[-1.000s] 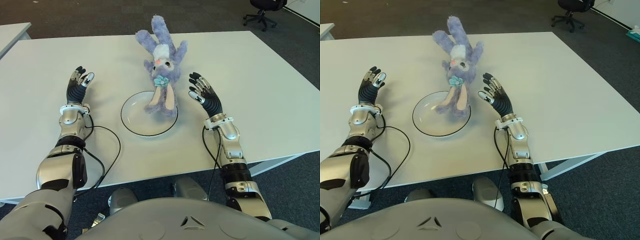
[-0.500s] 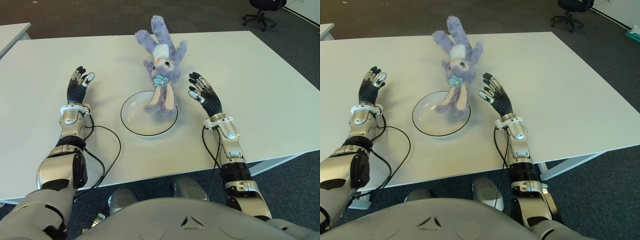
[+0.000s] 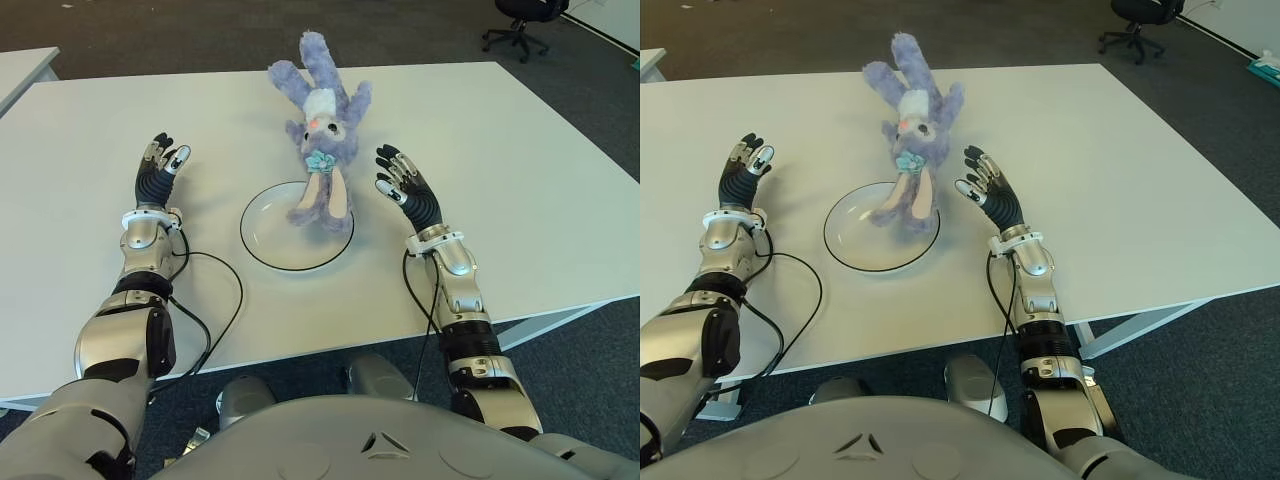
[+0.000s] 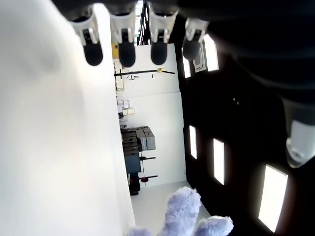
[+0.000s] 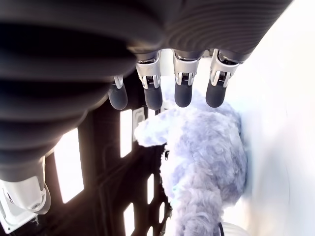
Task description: Put the doll into the plate.
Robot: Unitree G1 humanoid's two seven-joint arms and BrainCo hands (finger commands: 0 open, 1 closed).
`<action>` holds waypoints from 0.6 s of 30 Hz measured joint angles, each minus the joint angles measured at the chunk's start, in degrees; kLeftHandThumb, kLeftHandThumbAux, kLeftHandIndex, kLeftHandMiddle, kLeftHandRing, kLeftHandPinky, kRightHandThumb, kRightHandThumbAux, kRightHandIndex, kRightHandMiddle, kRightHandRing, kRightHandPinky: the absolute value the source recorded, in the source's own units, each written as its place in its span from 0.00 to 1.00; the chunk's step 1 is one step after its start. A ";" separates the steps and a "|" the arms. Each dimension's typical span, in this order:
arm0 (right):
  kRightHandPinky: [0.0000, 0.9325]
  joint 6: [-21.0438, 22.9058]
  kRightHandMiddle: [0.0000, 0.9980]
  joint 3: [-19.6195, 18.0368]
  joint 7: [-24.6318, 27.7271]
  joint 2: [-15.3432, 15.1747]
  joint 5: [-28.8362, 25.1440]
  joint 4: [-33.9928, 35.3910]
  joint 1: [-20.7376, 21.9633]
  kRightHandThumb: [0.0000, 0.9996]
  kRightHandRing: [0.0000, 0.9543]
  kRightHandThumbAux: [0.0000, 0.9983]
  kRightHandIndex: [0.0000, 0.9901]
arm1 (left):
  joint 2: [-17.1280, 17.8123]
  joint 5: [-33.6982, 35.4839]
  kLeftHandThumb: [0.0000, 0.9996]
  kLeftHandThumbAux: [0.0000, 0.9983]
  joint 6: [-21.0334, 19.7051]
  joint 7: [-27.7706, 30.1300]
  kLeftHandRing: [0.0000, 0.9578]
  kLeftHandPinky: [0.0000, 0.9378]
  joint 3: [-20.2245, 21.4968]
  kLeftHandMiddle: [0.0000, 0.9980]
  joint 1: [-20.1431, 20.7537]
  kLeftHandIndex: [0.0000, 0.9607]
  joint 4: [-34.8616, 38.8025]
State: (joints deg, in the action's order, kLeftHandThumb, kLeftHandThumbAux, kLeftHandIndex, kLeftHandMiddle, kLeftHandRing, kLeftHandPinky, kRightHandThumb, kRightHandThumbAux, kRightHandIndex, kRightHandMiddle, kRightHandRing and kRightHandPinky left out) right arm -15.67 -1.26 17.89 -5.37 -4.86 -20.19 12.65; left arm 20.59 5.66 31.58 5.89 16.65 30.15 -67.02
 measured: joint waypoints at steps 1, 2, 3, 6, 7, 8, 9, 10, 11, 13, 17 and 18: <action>0.08 0.00 0.00 0.01 0.00 -0.01 0.01 -0.30 0.21 0.22 0.01 0.52 0.00 | -0.02 0.00 0.00 0.47 0.00 0.00 0.09 0.09 -0.01 0.09 -0.02 0.00 0.02; 0.08 -0.03 0.00 0.01 0.00 -0.02 0.04 -0.67 0.41 0.22 0.01 0.52 0.00 | -0.09 0.00 0.00 0.47 0.00 0.00 0.09 0.09 -0.02 0.09 -0.06 0.00 0.08; 0.08 -0.11 0.00 0.02 0.00 -0.04 0.07 -1.05 0.67 0.22 0.01 0.52 0.00 | -0.15 -0.01 0.00 0.47 0.00 0.00 0.09 0.09 -0.03 0.09 -0.10 0.00 0.13; 0.07 -0.66 0.00 0.00 0.00 -0.06 0.09 -2.44 1.47 0.22 0.01 0.52 0.00 | -0.27 -0.02 0.00 0.47 0.00 0.00 0.09 0.09 -0.08 0.09 -0.16 0.00 0.21; 0.07 -0.81 0.00 0.01 0.00 -0.06 0.11 -2.83 1.67 0.22 0.01 0.52 0.00 | -0.29 -0.03 0.00 0.47 0.00 0.00 0.09 0.09 -0.10 0.09 -0.17 0.00 0.22; 0.07 -0.99 0.00 0.00 0.00 -0.06 0.12 -3.21 1.91 0.22 0.01 0.52 0.00 | -0.30 -0.03 0.00 0.47 0.00 0.00 0.09 0.09 -0.13 0.09 -0.18 0.00 0.24; 0.07 -1.17 0.00 -0.01 0.00 -0.09 0.12 -3.65 2.27 0.22 0.01 0.52 0.00 | -0.31 -0.04 0.00 0.47 0.00 0.00 0.09 0.09 -0.17 0.09 -0.18 0.00 0.26; 0.07 -1.40 0.00 -0.01 0.00 -0.13 0.14 -4.31 2.72 0.22 0.01 0.52 0.00 | -0.32 -0.04 0.00 0.47 0.00 0.00 0.09 0.09 -0.20 0.09 -0.17 0.00 0.31; 0.06 -1.58 0.00 -0.01 0.00 -0.14 0.17 -4.99 3.18 0.21 0.00 0.52 0.00 | -0.34 -0.05 0.00 0.47 0.00 0.00 0.09 0.10 -0.24 0.09 -0.18 0.00 0.36; 0.05 -1.92 0.00 -0.02 -0.05 -0.23 0.24 -6.13 3.99 0.21 0.00 0.52 0.00 | -0.40 -0.05 0.00 0.48 -0.01 -0.01 0.09 0.10 -0.28 0.09 -0.24 0.00 0.50; 0.05 -2.70 0.00 0.01 -0.32 -0.28 0.41 -7.89 5.59 0.20 0.00 0.51 0.00 | -0.52 -0.06 0.00 0.48 -0.25 -0.08 0.09 0.09 -0.52 0.09 -0.33 0.00 0.73; 0.05 -2.89 0.00 0.03 -0.42 -0.26 0.48 -8.33 5.98 0.20 0.00 0.51 0.00 | -0.55 -0.07 0.00 0.48 -0.39 -0.19 0.09 0.09 -0.64 0.09 -0.35 0.00 0.84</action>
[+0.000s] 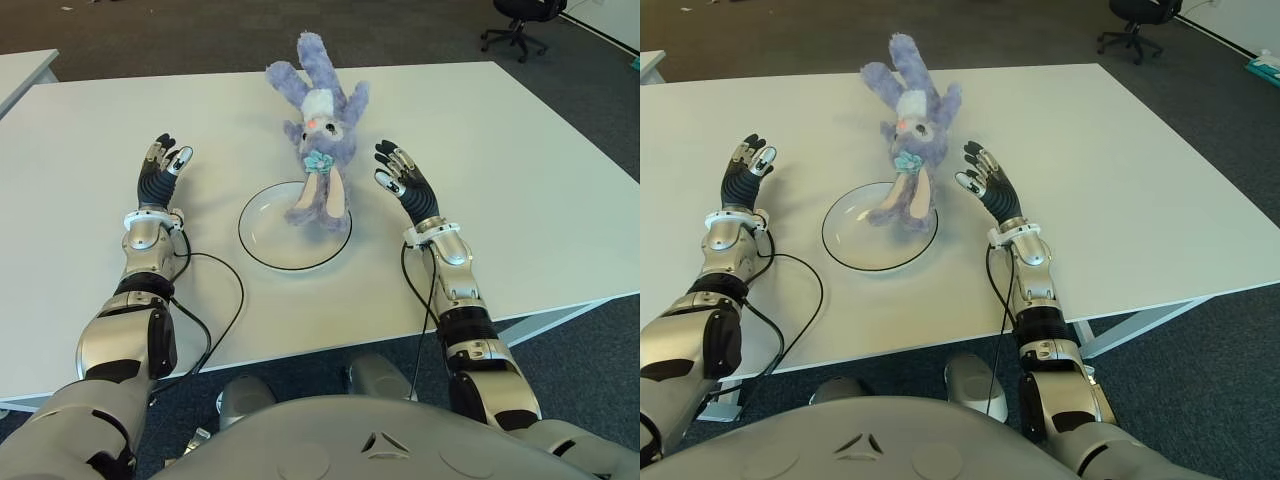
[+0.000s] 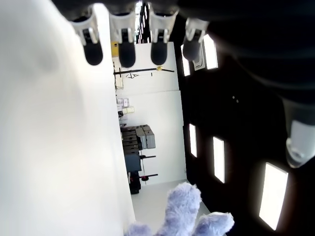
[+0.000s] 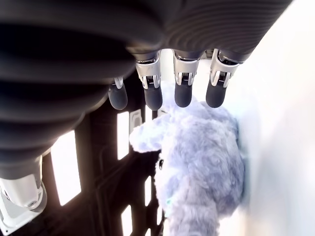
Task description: Put the doll into the plate.
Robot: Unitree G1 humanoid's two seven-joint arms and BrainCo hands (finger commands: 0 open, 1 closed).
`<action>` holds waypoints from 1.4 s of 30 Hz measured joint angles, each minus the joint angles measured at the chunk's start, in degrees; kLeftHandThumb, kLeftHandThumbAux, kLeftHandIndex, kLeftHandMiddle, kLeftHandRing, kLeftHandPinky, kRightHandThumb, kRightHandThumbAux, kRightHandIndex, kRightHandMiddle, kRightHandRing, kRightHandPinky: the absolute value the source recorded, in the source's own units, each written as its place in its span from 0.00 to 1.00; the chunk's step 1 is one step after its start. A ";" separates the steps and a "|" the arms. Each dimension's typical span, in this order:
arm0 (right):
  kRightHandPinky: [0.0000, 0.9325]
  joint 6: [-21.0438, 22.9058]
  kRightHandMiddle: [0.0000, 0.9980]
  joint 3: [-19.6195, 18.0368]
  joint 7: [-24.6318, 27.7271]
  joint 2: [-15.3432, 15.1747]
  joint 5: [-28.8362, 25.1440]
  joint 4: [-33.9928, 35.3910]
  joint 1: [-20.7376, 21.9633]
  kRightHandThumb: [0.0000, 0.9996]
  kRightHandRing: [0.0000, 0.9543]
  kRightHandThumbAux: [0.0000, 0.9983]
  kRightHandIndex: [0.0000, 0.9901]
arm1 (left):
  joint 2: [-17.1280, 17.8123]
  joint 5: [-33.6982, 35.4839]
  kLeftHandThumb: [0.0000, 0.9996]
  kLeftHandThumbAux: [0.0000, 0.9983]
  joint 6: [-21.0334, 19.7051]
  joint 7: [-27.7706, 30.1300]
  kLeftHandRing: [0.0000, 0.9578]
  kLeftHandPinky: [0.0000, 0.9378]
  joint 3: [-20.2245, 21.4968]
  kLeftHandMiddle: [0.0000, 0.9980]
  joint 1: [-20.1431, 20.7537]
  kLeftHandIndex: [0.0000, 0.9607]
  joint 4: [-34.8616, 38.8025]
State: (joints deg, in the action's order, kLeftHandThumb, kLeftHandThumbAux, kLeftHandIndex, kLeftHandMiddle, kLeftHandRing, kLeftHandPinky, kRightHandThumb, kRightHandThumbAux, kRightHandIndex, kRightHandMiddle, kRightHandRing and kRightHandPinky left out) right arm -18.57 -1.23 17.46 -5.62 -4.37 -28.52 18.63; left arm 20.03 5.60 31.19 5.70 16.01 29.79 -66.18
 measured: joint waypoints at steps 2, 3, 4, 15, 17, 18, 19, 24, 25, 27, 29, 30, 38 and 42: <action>0.04 -0.15 0.00 0.02 -0.20 0.01 0.10 -0.56 0.58 0.20 0.00 0.51 0.01 | -0.06 -0.01 0.00 0.48 -0.10 -0.26 0.09 0.09 -0.23 0.09 -0.04 0.00 0.17; 0.04 -0.25 0.00 0.04 -0.29 0.02 0.16 -0.84 0.89 0.20 0.00 0.51 0.01 | -0.09 -0.01 0.00 0.48 -0.13 -0.38 0.10 0.10 -0.34 0.09 -0.07 0.00 0.29; 0.04 -0.35 0.00 0.06 -0.40 0.03 0.23 -1.12 1.22 0.20 0.00 0.51 0.01 | -0.07 -0.01 0.00 0.48 -0.19 -0.50 0.10 0.10 -0.42 0.09 -0.13 0.00 0.37; 0.03 -0.84 0.00 0.50 -1.62 0.42 0.89 -4.40 4.57 0.20 0.00 0.54 0.01 | 0.24 -0.05 0.00 0.48 -0.29 -1.61 0.11 0.10 -1.10 0.10 -0.36 0.00 0.86; 0.03 -0.85 0.00 0.60 -1.76 0.54 0.96 -5.14 5.16 0.20 0.00 0.54 0.01 | 0.24 -0.07 0.00 0.48 -0.29 -1.93 0.10 0.09 -1.18 0.10 -0.36 0.00 0.93; 0.03 -0.86 0.00 0.67 -1.81 0.60 0.99 -5.42 5.41 0.20 0.00 0.54 0.00 | 0.24 -0.08 0.00 0.48 -0.29 -2.01 0.10 0.09 -1.21 0.10 -0.36 0.00 0.95; 0.03 -0.86 0.00 0.73 -1.84 0.65 1.01 -5.69 5.62 0.21 0.00 0.54 0.00 | 0.24 -0.08 0.00 0.48 -0.29 -2.08 0.10 0.09 -1.26 0.10 -0.36 0.00 0.96; 0.04 -0.90 0.00 0.99 -1.89 0.84 1.04 -6.77 6.49 0.23 0.00 0.56 0.00 | 0.17 -0.14 0.00 0.48 -0.29 -2.35 0.10 0.09 -1.42 0.10 -0.40 0.00 1.05; 0.05 -0.91 0.00 1.01 -1.88 0.85 1.04 -6.84 6.54 0.23 0.00 0.56 0.00 | 0.15 -0.15 0.00 0.48 -0.29 -2.43 0.10 0.10 -1.46 0.10 -0.40 0.00 1.09; 0.05 -0.92 0.00 1.04 -1.87 0.86 1.03 -6.91 6.60 0.23 0.00 0.56 0.00 | 0.09 -0.18 0.00 0.48 -0.29 -2.62 0.10 0.09 -1.51 0.10 -0.40 0.00 1.24; 0.05 -1.00 0.00 1.04 -1.85 0.86 1.02 -6.99 6.63 0.23 0.00 0.56 0.00 | 0.04 -0.22 0.00 0.48 -0.29 -2.84 0.10 0.09 -1.55 0.10 -0.39 0.00 1.38; 0.05 -1.03 0.00 1.05 -1.85 0.84 1.02 -7.02 6.64 0.23 0.00 0.56 0.00 | 0.03 -0.22 0.00 0.49 -0.30 -2.85 0.10 0.08 -1.55 0.09 -0.38 0.00 1.43; 0.06 -1.24 0.00 1.03 -1.83 0.53 1.03 -7.10 6.70 0.24 0.00 0.56 0.00 | -0.21 -0.19 0.00 0.49 -0.55 -2.85 0.09 0.09 -1.54 0.09 -0.22 0.00 1.69; 0.06 -1.26 0.00 1.04 -1.78 0.42 1.03 -7.11 6.71 0.25 0.01 0.56 0.00 | -0.32 -0.19 0.00 0.48 -0.55 -2.85 0.09 0.09 -1.53 0.09 -0.27 0.00 1.91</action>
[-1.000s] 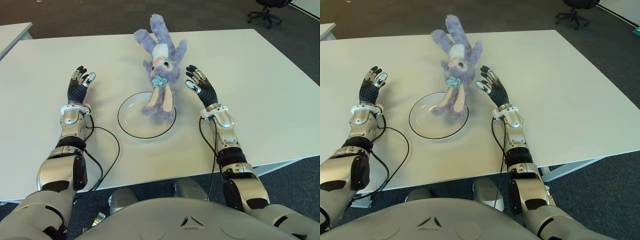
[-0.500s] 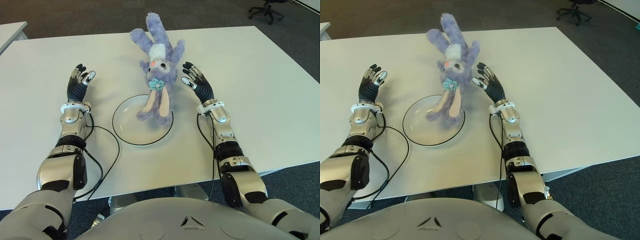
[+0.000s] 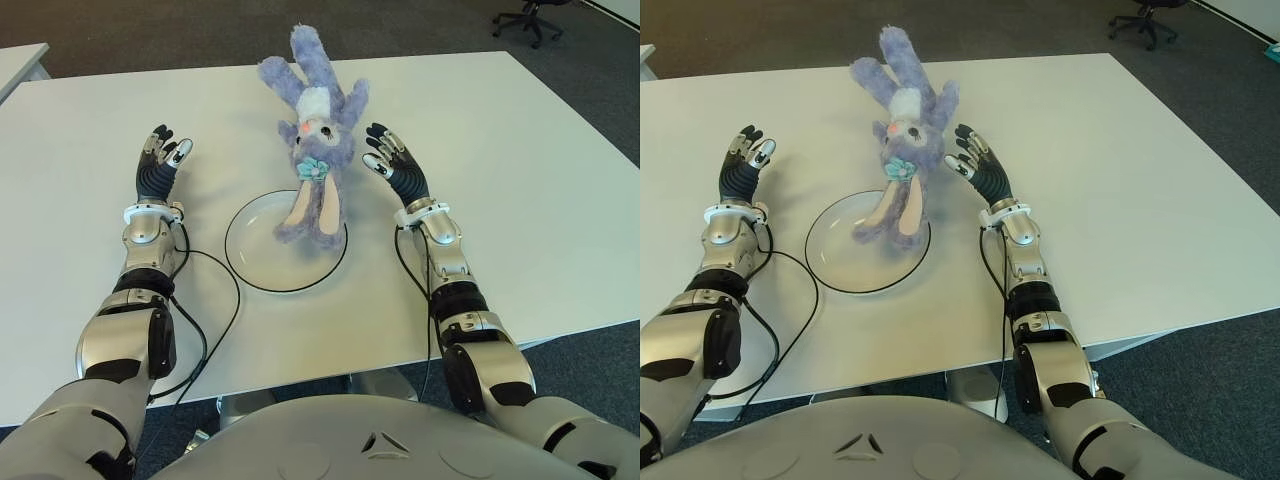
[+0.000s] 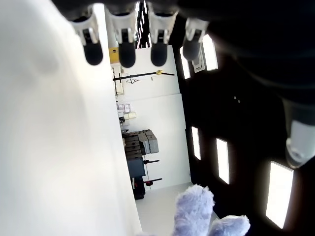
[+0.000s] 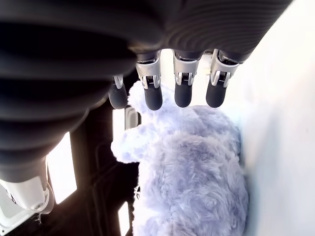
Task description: Put the doll into the plate.
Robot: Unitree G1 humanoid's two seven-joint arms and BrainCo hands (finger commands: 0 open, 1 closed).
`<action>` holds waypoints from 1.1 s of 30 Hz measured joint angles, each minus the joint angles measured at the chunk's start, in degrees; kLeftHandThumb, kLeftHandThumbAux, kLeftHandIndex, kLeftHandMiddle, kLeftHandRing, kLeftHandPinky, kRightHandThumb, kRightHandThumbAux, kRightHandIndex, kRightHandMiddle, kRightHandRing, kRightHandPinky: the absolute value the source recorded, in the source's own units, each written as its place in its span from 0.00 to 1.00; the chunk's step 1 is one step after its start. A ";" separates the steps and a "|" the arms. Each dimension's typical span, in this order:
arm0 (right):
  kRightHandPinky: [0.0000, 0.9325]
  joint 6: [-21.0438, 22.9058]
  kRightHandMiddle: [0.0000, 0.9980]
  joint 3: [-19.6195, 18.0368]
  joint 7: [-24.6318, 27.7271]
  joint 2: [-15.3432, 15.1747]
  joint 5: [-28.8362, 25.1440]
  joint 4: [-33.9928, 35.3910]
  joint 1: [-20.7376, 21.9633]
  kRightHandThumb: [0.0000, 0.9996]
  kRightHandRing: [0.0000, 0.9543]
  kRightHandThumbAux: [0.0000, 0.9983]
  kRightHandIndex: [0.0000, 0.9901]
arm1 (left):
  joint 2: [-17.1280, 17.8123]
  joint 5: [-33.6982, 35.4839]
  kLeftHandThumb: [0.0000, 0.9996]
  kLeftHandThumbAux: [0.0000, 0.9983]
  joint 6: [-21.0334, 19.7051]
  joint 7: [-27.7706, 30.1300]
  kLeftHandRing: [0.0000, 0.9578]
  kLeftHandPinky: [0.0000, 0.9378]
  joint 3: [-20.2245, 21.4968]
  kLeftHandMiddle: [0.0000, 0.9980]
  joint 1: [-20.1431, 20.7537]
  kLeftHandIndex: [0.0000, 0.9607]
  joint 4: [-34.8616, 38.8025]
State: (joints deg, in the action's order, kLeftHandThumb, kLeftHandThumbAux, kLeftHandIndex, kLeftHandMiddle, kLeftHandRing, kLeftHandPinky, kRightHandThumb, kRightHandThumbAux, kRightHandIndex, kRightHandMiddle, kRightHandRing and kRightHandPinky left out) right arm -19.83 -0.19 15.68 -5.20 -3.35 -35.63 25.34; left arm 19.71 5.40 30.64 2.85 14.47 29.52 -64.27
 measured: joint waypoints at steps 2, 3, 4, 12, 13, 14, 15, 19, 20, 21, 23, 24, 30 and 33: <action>0.06 0.00 0.00 0.02 0.01 -0.01 0.00 0.00 0.00 0.25 0.01 0.55 0.00 | -0.01 -0.01 0.00 0.48 0.00 0.00 0.09 0.09 -0.01 0.09 -0.06 0.01 0.14; 0.06 0.00 0.00 0.05 0.01 -0.01 0.00 0.00 0.00 0.25 0.01 0.55 0.00 | -0.02 -0.01 0.00 0.48 0.00 0.00 0.09 0.09 -0.01 0.09 -0.09 0.01 0.19; 0.06 0.00 0.00 0.08 0.01 0.00 0.00 0.00 0.00 0.26 0.01 0.55 0.00 | -0.01 -0.02 0.00 0.48 0.00 -0.02 0.09 0.09 -0.01 0.09 -0.11 0.01 0.21; 0.06 0.00 0.00 0.16 0.03 0.04 -0.01 0.05 0.00 0.27 0.00 0.53 0.00 | 0.01 -0.21 0.00 0.47 -0.09 -0.73 0.10 0.09 -0.03 0.09 -0.18 0.00 0.31; 0.06 0.00 0.00 0.17 0.03 0.04 -0.02 0.06 0.00 0.27 0.00 0.53 0.00 | 0.01 -0.29 0.00 0.47 -0.09 -0.73 0.10 0.09 -0.04 0.10 -0.18 0.00 0.33; 0.05 0.00 0.00 0.18 0.03 0.04 -0.02 0.07 0.00 0.27 0.00 0.53 0.00 | 0.01 -0.34 0.00 0.47 -0.10 -0.73 0.10 0.10 -0.04 0.10 -0.18 0.00 0.35; 0.05 0.00 0.00 0.19 0.03 0.03 -0.02 0.07 0.00 0.27 0.00 0.53 0.00 | 0.01 -0.36 0.00 0.47 -0.11 -0.73 0.10 0.10 -0.05 0.10 -0.18 0.00 0.37; 0.05 0.01 0.00 0.20 0.03 -0.01 -0.01 0.18 -0.04 0.27 0.00 0.53 0.00 | -0.03 -0.38 0.00 0.48 -0.11 -0.73 0.10 0.10 -0.05 0.10 -0.23 0.00 0.56; 0.04 0.01 0.00 0.20 0.03 -0.02 -0.01 0.23 -0.07 0.26 0.00 0.54 0.00 | -0.05 -0.39 0.00 0.48 -0.11 -0.73 0.10 0.09 -0.06 0.10 -0.25 0.00 0.61; 0.04 0.01 0.00 0.20 0.02 -0.03 -0.01 0.27 -0.09 0.26 0.00 0.54 0.00 | -0.06 -0.39 0.00 0.48 -0.11 -0.73 0.10 0.09 -0.07 0.10 -0.26 0.00 0.64; 0.05 0.02 0.00 0.22 0.02 -0.04 0.00 0.31 -0.11 0.26 0.00 0.54 0.00 | -0.07 -0.39 0.00 0.49 -0.11 -0.73 0.10 0.10 -0.08 0.09 -0.28 0.00 0.67; 0.05 0.02 0.00 0.23 0.01 -0.04 0.00 0.32 -0.11 0.26 0.00 0.54 0.00 | -0.07 -0.39 0.00 0.49 -0.11 -0.73 0.10 0.10 -0.08 0.09 -0.30 0.00 0.68; 0.05 0.02 0.00 0.28 0.00 -0.02 0.00 0.32 -0.11 0.27 0.00 0.54 0.00 | -0.08 -0.40 0.00 0.49 -0.11 -0.73 0.09 0.09 -0.07 0.09 -0.36 0.00 0.75; 0.05 0.02 0.00 0.37 0.01 -0.03 0.01 0.37 -0.12 0.27 0.00 0.54 0.00 | -0.08 -0.42 0.00 0.48 -0.11 -0.73 0.09 0.08 -0.07 0.09 -0.39 0.00 0.84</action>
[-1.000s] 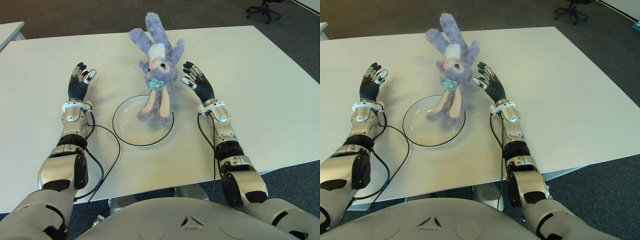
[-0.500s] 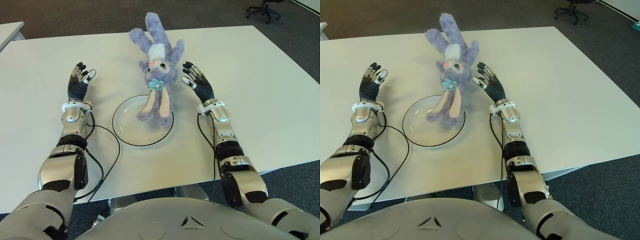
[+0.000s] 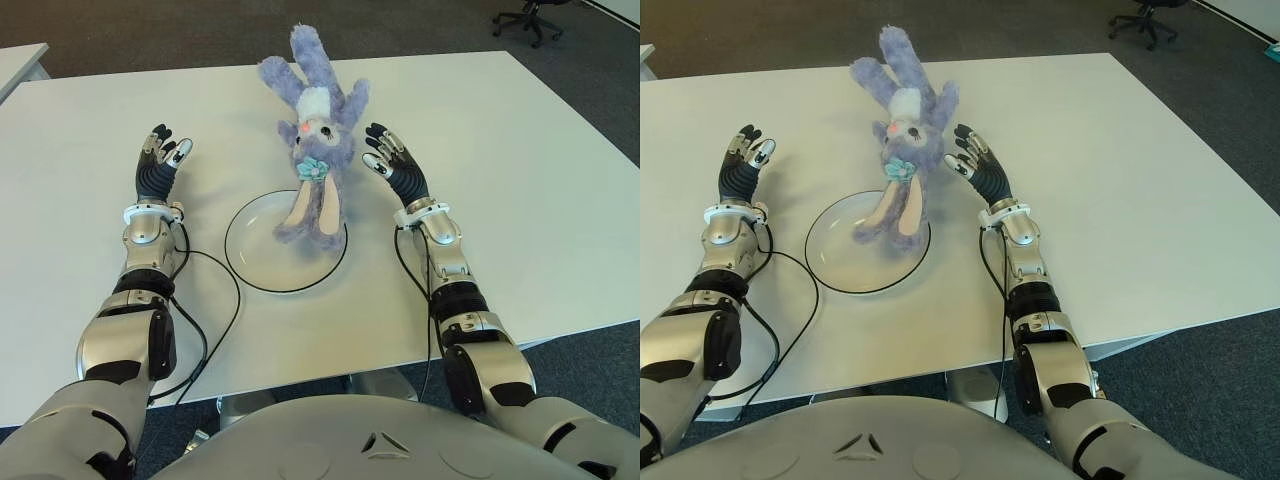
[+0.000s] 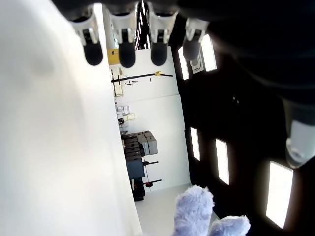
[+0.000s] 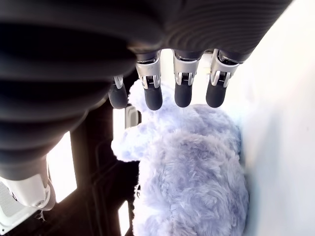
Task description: Put the doll into the plate.
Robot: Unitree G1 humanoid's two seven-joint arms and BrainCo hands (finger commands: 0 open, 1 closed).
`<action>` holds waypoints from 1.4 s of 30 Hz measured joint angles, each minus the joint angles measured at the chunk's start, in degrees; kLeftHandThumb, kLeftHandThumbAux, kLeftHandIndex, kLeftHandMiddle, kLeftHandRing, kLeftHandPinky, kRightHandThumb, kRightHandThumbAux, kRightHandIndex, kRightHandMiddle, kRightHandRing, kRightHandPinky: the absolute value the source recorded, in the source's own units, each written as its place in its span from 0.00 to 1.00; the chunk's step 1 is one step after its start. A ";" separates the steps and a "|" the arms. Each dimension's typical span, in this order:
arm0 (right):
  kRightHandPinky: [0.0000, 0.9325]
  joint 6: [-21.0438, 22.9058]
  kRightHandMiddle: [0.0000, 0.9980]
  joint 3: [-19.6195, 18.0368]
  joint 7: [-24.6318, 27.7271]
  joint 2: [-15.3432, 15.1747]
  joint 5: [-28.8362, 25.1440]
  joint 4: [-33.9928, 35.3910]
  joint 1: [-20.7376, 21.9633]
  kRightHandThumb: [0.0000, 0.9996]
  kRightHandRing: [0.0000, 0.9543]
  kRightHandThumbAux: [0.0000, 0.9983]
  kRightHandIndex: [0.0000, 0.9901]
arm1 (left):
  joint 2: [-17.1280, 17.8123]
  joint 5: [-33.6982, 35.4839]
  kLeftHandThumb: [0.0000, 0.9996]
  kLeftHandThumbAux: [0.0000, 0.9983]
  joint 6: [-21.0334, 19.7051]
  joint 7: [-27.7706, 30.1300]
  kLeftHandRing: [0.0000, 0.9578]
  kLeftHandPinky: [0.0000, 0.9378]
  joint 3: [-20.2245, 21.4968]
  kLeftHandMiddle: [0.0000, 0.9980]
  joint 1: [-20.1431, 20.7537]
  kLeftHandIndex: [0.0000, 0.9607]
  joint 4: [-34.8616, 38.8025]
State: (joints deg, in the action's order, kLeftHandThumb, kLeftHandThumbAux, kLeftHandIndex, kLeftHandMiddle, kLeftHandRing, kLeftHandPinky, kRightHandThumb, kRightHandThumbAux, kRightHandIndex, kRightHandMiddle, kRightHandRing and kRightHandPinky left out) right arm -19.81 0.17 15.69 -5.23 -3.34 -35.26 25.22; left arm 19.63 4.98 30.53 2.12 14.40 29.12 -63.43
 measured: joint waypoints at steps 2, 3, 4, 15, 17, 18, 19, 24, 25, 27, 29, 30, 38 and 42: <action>0.05 0.00 0.00 0.10 0.06 -0.03 0.00 0.04 -0.01 0.27 0.01 0.53 0.00 | 0.00 0.00 0.00 0.48 0.00 0.00 0.09 0.08 0.01 0.09 -0.02 0.00 0.05; 0.05 0.00 0.00 0.15 0.10 -0.04 0.01 0.05 -0.02 0.27 0.00 0.53 0.00 | 0.00 0.00 0.00 0.48 0.00 0.00 0.09 0.08 0.01 0.09 -0.03 0.00 0.07; 0.05 0.00 0.00 0.22 0.16 -0.06 0.01 0.07 -0.02 0.27 0.00 0.53 0.00 | 0.00 0.00 0.00 0.48 0.00 0.00 0.09 0.08 0.01 0.09 -0.04 0.00 0.09; 0.05 -0.01 0.00 1.12 0.61 -0.32 0.48 0.11 0.03 0.25 0.01 0.50 0.00 | 0.00 0.06 0.00 0.48 -0.33 0.00 0.09 0.09 0.08 0.09 -0.13 0.00 0.16; 0.05 -0.03 0.00 1.19 0.62 -0.32 0.68 0.04 0.08 0.25 0.01 0.50 0.00 | 0.00 0.05 0.00 0.48 -0.37 0.00 0.09 0.09 0.08 0.09 -0.14 0.00 0.16; 0.05 -0.06 0.00 1.25 0.61 -0.32 0.82 -0.04 0.14 0.25 0.01 0.52 0.00 | 0.01 0.05 0.00 0.48 -0.40 0.00 0.09 0.09 0.08 0.09 -0.14 0.01 0.16; 0.05 -0.09 0.00 1.30 0.60 -0.32 0.92 -0.08 0.18 0.25 0.02 0.52 0.00 | 0.01 0.05 0.00 0.48 -0.42 0.00 0.09 0.09 0.08 0.09 -0.14 0.01 0.16; 0.04 -0.24 0.01 1.51 0.38 -0.33 1.22 -0.32 0.37 0.25 0.02 0.54 0.00 | 0.03 0.02 0.00 0.47 -0.52 0.00 0.09 0.09 0.08 0.09 -0.18 0.01 0.19; 0.04 -0.24 0.01 1.58 0.29 -0.34 1.32 -0.39 0.42 0.25 0.02 0.54 0.00 | 0.03 0.01 0.00 0.47 -0.54 0.00 0.09 0.09 0.08 0.09 -0.21 0.01 0.22; 0.04 -0.24 0.01 1.69 0.09 -0.35 1.51 -0.51 0.52 0.25 0.02 0.54 0.00 | 0.03 -0.01 0.00 0.47 -0.57 0.00 0.09 0.10 0.08 0.09 -0.23 0.01 0.27; 0.05 -0.24 0.00 1.83 -0.20 -0.36 1.79 -0.65 0.63 0.25 0.01 0.53 0.01 | 0.04 -0.04 0.00 0.47 -0.61 -0.01 0.10 0.10 0.07 0.09 -0.24 0.01 0.28; 0.05 -0.24 0.00 1.93 -0.37 -0.36 1.94 -0.74 0.70 0.25 0.01 0.53 0.01 | 0.05 -0.07 0.00 0.47 -0.63 -0.01 0.10 0.10 0.07 0.09 -0.25 0.01 0.28; 0.07 -0.24 0.00 2.70 -1.19 -0.26 3.09 -1.81 1.56 0.29 0.01 0.52 0.02 | 0.06 -0.12 0.00 0.48 -0.69 -0.01 0.10 0.10 0.09 0.09 -0.25 0.01 0.28; 0.08 -0.24 0.00 3.33 -1.47 -0.21 3.60 -2.62 2.17 0.31 0.01 0.50 0.02 | 0.05 -0.08 0.00 0.49 -0.69 -0.01 0.10 0.11 0.13 0.09 -0.23 0.01 0.28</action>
State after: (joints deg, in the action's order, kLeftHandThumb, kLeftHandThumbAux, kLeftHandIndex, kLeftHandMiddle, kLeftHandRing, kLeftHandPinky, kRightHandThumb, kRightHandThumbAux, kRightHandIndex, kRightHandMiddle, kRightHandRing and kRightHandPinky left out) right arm -20.05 3.51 14.22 -5.44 0.26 -37.88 27.39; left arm 19.68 4.90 29.84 2.12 14.53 28.89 -63.15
